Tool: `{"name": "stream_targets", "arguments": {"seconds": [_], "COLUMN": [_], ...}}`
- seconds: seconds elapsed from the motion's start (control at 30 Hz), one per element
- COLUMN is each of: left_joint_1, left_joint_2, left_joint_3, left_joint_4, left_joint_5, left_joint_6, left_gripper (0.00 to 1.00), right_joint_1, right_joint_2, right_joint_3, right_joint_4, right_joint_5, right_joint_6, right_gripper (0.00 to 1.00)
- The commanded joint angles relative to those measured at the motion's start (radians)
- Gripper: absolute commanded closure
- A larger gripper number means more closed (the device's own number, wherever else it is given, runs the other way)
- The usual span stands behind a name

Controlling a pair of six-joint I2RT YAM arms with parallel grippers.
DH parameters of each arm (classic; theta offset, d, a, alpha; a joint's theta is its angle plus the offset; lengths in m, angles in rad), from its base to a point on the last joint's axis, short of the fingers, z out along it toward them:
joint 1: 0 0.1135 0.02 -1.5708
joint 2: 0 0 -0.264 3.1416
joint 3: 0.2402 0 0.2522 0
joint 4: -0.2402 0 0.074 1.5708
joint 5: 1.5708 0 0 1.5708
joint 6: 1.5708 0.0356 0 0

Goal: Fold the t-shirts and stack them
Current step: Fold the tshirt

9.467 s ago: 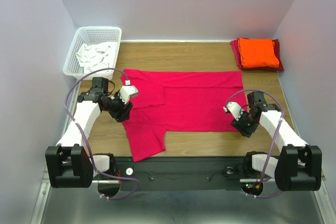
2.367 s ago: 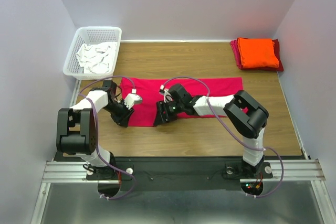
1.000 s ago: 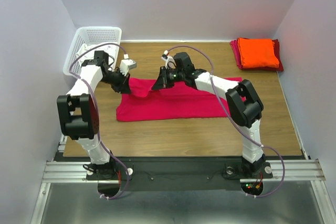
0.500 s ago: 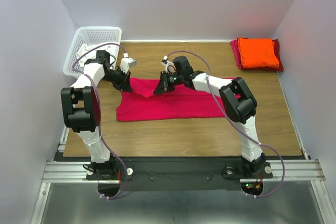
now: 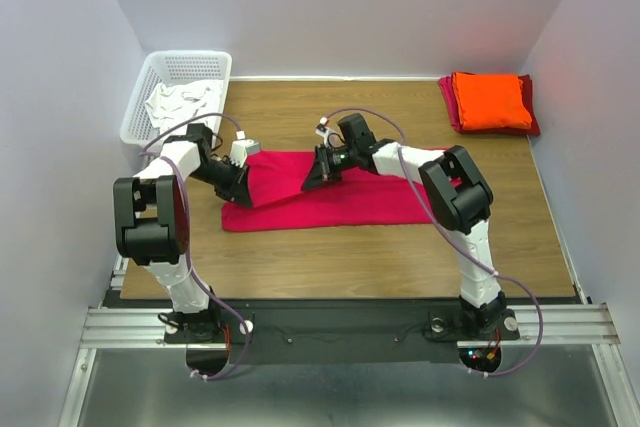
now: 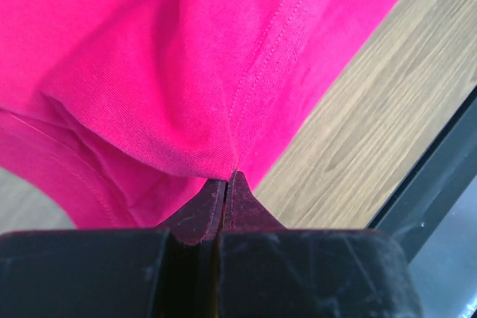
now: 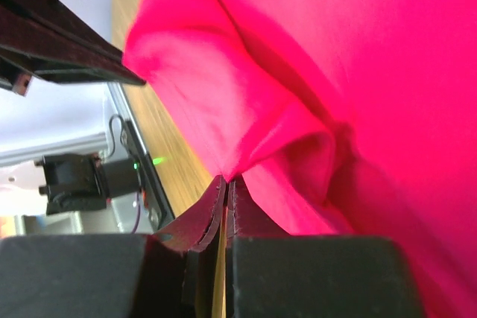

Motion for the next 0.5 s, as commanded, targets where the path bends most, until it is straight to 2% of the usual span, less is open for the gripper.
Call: {"name": "stream_targets", "arguments": {"seconds": [0.0,0.2,0.23,0.3,0.33,0.37,0.43,0.47], "left_joint_1": [0.006,0.006,0.008,0.006,0.008,0.008,0.009,0.011], "left_joint_2": [-0.033,-0.008,0.001,0.004,0.003,-0.005,-0.017,-0.039], "left_joint_3": [-0.026,-0.058,-0.057,-0.054,-0.044,-0.04,-0.011,-0.001], "left_joint_4": [-0.036,0.008,0.011,0.016,0.008,-0.001,-0.053,-0.07], "left_joint_5": [0.002,-0.047,-0.05,-0.058,-0.058,-0.055,-0.036,-0.027], "left_joint_6": [-0.013,-0.03,-0.033,-0.033,-0.027,-0.019,0.021,0.039], "left_gripper": [1.0,1.0,0.99,0.88,0.83,0.74,0.63,0.54], "right_joint_1": [0.001,0.003,0.004,0.004,0.004,0.006,0.004,0.003], "right_joint_2": [-0.025,-0.032,-0.032,-0.032,-0.035,-0.048,-0.067,-0.095], "right_joint_3": [-0.026,-0.068,-0.07,-0.07,-0.069,-0.062,-0.049,-0.035], "right_joint_4": [-0.018,-0.036,-0.041,-0.048,-0.054,-0.071,-0.102,-0.137], "right_joint_5": [-0.049,-0.045,-0.046,-0.055,-0.061,-0.058,-0.052,-0.037], "right_joint_6": [-0.001,-0.031,-0.031,-0.048,-0.057,-0.065,-0.119,-0.137], "right_gripper": [1.0,0.99,0.91,0.81,0.72,0.67,0.6,0.6]}}
